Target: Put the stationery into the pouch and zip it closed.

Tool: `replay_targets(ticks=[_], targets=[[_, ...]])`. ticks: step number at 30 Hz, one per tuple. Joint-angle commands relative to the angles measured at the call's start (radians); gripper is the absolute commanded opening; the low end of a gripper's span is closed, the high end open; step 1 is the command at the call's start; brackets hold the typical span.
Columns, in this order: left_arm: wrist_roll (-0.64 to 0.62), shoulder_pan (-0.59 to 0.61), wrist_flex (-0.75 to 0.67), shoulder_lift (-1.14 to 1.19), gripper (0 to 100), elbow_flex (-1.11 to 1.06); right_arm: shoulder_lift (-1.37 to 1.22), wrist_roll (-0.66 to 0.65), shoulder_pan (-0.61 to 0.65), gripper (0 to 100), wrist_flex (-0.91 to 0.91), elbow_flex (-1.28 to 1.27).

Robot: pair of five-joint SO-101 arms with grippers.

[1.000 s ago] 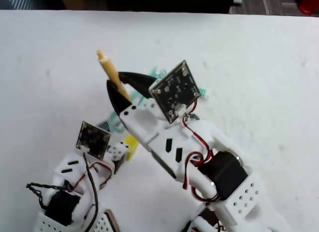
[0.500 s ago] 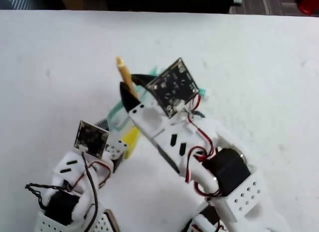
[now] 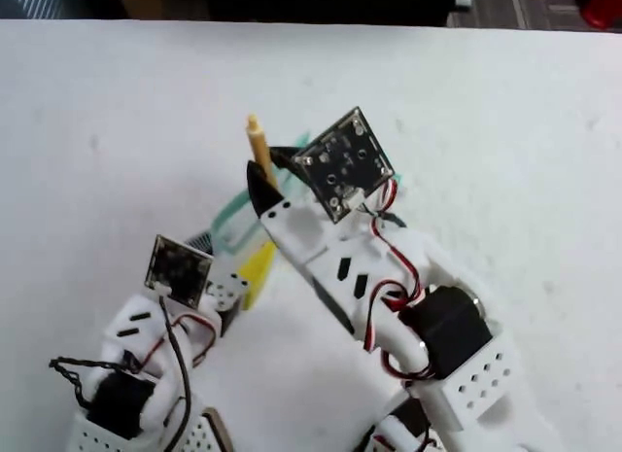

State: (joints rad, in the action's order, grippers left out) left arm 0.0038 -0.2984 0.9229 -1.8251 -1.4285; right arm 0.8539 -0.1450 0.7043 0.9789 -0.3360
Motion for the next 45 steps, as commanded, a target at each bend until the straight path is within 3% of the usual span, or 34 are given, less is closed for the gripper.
replay_targets(ticks=[1, 13, 21, 34, 39, 45], targets=[[0.0, 0.007, -0.031, -0.004, 21, 0.012, 0.002, -0.009, -0.012, 1.6, 0.002, 0.006], [0.0, 0.007, -0.031, -0.004, 21, 0.011, 0.001, -0.008, -0.013, 2.1, 0.001, 0.006], [0.0, 0.007, -0.031, -0.004, 21, 0.011, 0.005, -0.011, -0.005, 26.2, 0.022, 0.011], [0.0, 0.007, -0.031, -0.004, 21, 0.011, 0.008, -0.012, -0.021, 20.9, 0.016, 0.015], [0.006, 0.007, -0.029, -0.004, 17, 0.012, -0.088, -0.06, -0.24, 20.9, -0.073, 0.051], [0.092, -0.002, -0.032, -0.004, 6, 0.012, -0.341, -0.068, -0.467, 20.8, -0.013, 0.209]])
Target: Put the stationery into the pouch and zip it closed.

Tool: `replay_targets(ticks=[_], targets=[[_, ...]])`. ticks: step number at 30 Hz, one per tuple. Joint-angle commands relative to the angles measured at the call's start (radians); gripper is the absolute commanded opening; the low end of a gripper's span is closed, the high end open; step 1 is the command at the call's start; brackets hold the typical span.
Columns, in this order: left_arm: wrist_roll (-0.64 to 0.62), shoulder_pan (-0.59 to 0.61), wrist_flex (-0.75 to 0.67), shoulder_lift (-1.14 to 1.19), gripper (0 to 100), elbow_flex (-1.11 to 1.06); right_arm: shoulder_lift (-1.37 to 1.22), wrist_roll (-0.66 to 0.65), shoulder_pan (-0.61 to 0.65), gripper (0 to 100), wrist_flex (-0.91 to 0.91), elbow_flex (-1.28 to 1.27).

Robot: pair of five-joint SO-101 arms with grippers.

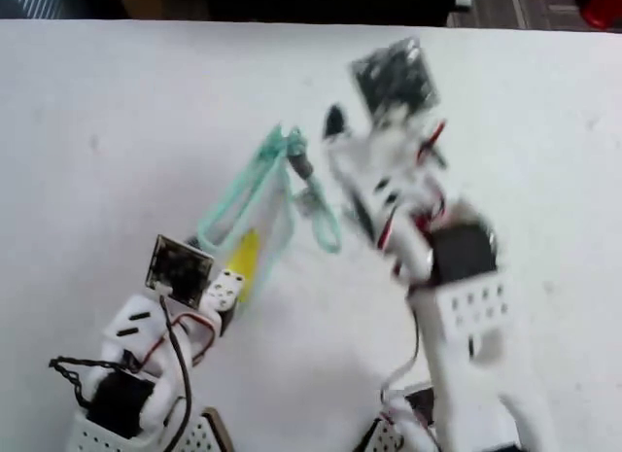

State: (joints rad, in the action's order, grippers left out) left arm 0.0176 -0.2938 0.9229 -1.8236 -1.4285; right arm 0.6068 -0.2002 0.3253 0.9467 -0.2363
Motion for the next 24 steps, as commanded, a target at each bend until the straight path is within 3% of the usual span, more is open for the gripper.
replay_targets(ticks=[1, 5, 12, 20, 24], targets=[[0.097, -0.007, -0.04, -0.005, 5, 0.012, -0.14, -0.014, -0.117, 20.8, 0.028, 0.141], [0.114, -0.005, -0.064, -0.005, 2, 0.005, -0.323, -0.025, -0.2, 20.0, 0.093, 0.238], [0.114, -0.005, -0.066, -0.005, 2, 0.003, -0.564, -0.353, -0.2, 5.7, 0.174, 0.273], [0.114, 0.001, -0.066, -0.005, 2, 0.003, -0.748, -0.491, -0.197, 19.3, 0.174, 0.275], [0.114, 0.001, -0.06, -0.005, 2, 0.003, -0.831, -0.568, -0.196, 19.7, 0.153, 0.275]])
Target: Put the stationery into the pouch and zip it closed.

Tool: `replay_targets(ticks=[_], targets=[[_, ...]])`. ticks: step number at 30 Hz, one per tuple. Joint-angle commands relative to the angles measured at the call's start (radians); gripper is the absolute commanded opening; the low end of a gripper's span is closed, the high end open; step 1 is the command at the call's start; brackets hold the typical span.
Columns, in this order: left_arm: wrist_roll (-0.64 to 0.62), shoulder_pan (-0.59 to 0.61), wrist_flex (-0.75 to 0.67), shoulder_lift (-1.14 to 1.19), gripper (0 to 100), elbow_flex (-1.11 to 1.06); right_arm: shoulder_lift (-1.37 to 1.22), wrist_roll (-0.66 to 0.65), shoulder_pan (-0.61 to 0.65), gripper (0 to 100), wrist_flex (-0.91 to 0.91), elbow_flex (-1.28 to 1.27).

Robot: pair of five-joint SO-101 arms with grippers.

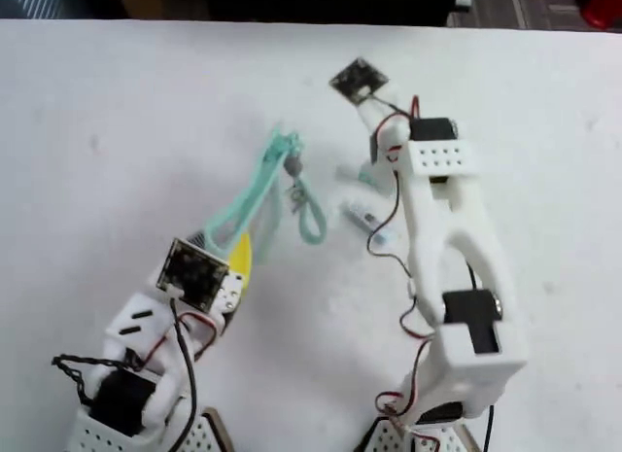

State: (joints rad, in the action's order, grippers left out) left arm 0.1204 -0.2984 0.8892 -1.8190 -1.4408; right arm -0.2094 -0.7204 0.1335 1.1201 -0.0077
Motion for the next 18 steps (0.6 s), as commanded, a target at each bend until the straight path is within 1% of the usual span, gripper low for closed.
replay_targets(ticks=[1, 5, 12, 18], targets=[[0.011, 0.005, -0.026, -0.01, 2, 0.015, -0.028, -0.06, -0.004, 19.7, -0.036, 0.046], [0.011, 0.005, -0.026, -0.01, 2, 0.015, -0.071, -0.072, 0.004, 19.7, -0.085, 0.046], [0.009, 0.005, -0.026, -0.01, 2, 0.015, -0.143, -0.072, 0.053, 19.7, -0.137, 0.06], [0.009, 0.005, -0.026, -0.01, 2, 0.015, -0.28, -0.071, 0.065, 19.4, -0.133, 0.178]])
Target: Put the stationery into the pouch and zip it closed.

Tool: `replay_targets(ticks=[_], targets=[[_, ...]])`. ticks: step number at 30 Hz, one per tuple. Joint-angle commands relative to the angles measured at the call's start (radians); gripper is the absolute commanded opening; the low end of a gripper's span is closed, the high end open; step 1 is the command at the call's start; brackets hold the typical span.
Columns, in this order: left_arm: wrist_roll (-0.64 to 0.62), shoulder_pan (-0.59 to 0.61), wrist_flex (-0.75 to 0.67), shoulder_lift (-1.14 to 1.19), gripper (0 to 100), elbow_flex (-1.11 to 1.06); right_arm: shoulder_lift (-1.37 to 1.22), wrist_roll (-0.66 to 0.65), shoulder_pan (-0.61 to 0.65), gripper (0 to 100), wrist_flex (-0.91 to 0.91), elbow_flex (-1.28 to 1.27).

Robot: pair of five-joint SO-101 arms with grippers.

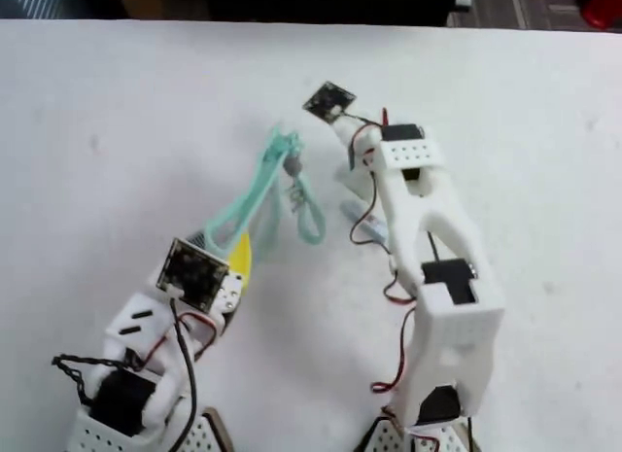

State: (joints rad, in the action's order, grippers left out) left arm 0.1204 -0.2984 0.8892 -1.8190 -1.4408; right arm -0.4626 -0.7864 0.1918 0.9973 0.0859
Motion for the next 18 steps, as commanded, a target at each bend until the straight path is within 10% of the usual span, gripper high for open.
replay_targets(ticks=[1, 18], targets=[[0.009, 0.005, -0.026, -0.01, 2, 0.015, -0.053, -0.005, 0.004, 18.3, -0.01, 0.104], [0.009, -0.001, -0.026, -0.01, 2, 0.015, -0.064, -0.006, -0.038, 1.7, 0.054, 0.178]])
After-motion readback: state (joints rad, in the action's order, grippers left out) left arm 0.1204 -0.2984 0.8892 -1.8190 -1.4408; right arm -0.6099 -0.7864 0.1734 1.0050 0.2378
